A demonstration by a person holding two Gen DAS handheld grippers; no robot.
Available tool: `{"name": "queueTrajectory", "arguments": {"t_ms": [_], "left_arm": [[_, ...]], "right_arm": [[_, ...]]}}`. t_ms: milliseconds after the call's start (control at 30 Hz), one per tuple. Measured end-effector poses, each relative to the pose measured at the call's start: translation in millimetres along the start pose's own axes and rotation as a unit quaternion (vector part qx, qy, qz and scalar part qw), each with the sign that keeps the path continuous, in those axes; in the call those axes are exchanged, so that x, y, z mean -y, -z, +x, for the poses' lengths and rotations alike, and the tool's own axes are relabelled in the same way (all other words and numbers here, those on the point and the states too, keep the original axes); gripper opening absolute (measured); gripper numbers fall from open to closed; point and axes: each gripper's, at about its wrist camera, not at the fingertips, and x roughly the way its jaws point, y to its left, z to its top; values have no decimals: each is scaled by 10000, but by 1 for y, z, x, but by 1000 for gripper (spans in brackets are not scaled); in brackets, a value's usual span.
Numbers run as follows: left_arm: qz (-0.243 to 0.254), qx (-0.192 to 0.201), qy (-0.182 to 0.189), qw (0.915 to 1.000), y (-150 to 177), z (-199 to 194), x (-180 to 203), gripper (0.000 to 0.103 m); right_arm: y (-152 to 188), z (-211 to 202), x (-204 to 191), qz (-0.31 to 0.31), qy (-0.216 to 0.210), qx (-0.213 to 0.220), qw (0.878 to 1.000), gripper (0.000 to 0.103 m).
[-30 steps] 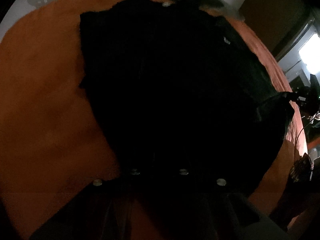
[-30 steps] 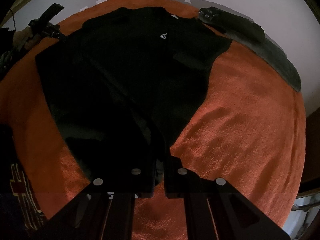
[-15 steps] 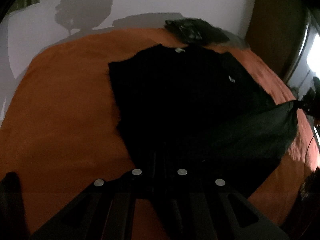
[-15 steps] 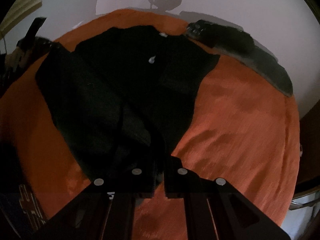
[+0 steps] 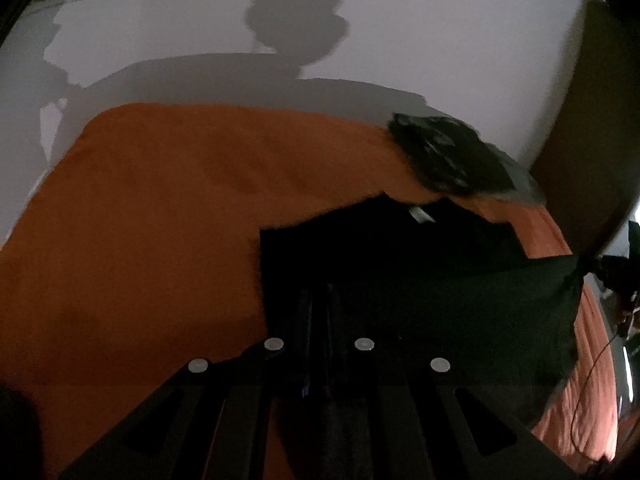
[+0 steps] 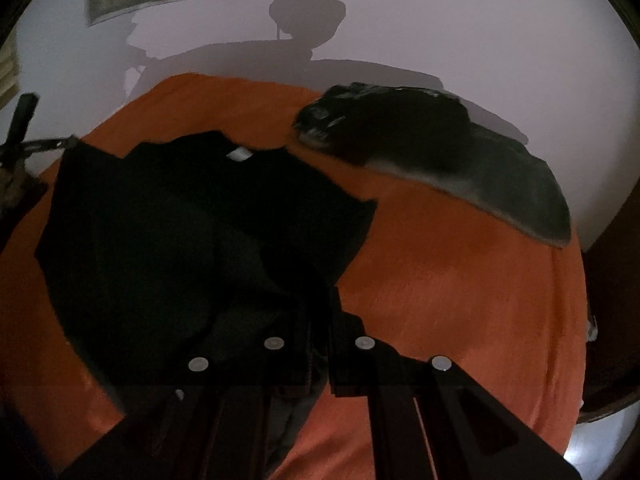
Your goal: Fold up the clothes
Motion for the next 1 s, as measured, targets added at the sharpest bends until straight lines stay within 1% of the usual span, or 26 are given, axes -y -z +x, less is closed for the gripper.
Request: {"name": "queueTrajectory", "arguments": {"t_ms": [133, 167, 233, 333, 467, 567, 633, 667, 700, 733, 767, 800, 833, 867, 900, 933, 967, 1000], "left_arm": [[-210, -237, -95, 9995, -49, 51, -7, 6], [-235, -280, -201, 9991, -60, 65, -8, 6], [-352, -346, -392, 9980, -73, 87, -11, 6], [-717, -554, -603, 9941, -86, 124, -18, 6], [-918, -766, -962, 9882, -87, 158, -23, 6], [-1106, -856, -1110, 9839, -82, 170, -30, 6], [-1243, -943, -1134, 9812, -77, 175, -35, 7], [-1346, -1058, -1132, 9787, -75, 178, -38, 10], [-1453, -1187, -1130, 9757, -73, 181, -41, 10], [-1559, -1315, -1127, 9725, -71, 184, -44, 17], [-1605, -1410, -1202, 9695, -71, 185, -45, 25], [-1589, -1376, -1311, 9688, -71, 181, -45, 26], [-1509, -1168, -1415, 9714, -73, 172, -44, 26], [-1416, -854, -1459, 9754, -77, 158, -44, 28], [-1384, -687, -1431, 9776, -81, 148, -45, 32], [-1368, -559, -1388, 9792, -84, 138, -46, 45], [-1375, -529, -1386, 9793, -84, 128, -45, 52], [-1388, -522, -1394, 9791, -83, 117, -44, 53]], "right_arm": [[-40, 54, 30, 287, 110, -27, 9995, 4], [-48, 66, 36, 334, 147, -31, 9993, 4], [-65, 94, 48, 487, 237, -77, 9985, 4], [-87, 136, 63, 800, 305, -224, 9961, 4], [-101, 175, 72, 1060, 409, -461, 9924, 4], [-101, 196, 75, 1303, 388, -682, 9884, 4], [-100, 209, 75, 1456, 362, -852, 9850, 5], [-99, 216, 75, 1532, 349, -938, 9831, 8], [-98, 221, 76, 1616, 339, -1028, 9809, 22], [-95, 223, 79, 1759, 356, -1142, 9771, 49], [-92, 222, 86, 1997, 423, -1237, 9711, 61], [-89, 215, 92, 2164, 459, -1157, 9684, 71], [-87, 208, 98, 2329, 496, -1076, 9653, 71], [-85, 198, 104, 2505, 530, -953, 9620, 71], [-81, 179, 113, 2723, 555, -672, 9583, 71], [-77, 161, 120, 2919, 564, -422, 9538, 71], [-72, 148, 123, 3053, 501, -288, 9505, 71], [-65, 130, 126, 3209, 379, -151, 9462, 71]]}}
